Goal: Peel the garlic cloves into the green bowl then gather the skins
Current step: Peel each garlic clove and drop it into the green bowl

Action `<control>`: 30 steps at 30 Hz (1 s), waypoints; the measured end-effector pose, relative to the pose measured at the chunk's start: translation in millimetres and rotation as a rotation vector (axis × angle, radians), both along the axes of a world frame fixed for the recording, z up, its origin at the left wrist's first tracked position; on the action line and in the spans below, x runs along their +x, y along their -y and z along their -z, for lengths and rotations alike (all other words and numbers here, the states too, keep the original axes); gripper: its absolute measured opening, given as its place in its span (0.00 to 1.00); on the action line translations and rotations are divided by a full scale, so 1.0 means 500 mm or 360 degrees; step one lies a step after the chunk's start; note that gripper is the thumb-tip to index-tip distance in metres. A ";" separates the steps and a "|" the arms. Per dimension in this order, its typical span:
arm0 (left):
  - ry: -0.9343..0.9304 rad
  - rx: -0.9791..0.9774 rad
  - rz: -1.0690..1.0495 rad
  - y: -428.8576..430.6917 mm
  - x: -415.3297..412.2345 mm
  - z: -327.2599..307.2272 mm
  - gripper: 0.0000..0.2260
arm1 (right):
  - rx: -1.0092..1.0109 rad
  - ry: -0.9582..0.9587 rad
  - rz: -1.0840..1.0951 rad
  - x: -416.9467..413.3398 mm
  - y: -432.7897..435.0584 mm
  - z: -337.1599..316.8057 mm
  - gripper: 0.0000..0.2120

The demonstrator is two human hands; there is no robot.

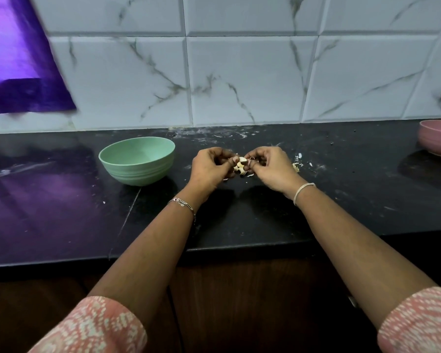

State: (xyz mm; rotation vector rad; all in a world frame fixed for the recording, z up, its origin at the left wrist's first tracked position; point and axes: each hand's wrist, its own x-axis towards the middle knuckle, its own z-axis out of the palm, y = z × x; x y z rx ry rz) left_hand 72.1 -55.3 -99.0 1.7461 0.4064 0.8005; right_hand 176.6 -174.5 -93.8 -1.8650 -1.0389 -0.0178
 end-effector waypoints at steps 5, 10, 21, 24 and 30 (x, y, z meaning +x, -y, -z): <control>-0.0003 0.0119 -0.0056 0.003 0.003 0.001 0.03 | 0.0080 -0.0196 -0.0005 -0.003 -0.004 0.000 0.09; -0.0012 0.0413 -0.0158 0.008 -0.001 -0.001 0.03 | 0.0177 -0.0486 -0.0112 -0.010 -0.002 -0.005 0.06; -0.0071 0.0317 -0.0038 -0.001 0.001 0.002 0.06 | 0.0110 -0.0368 -0.0218 0.001 0.008 -0.001 0.03; -0.0055 0.0290 -0.0103 -0.002 0.003 0.001 0.09 | 0.0067 -0.0272 -0.0225 0.003 0.009 -0.002 0.04; -0.0025 0.0145 -0.0203 -0.017 0.006 0.007 0.09 | 0.0016 0.0019 0.0155 0.044 0.022 0.004 0.07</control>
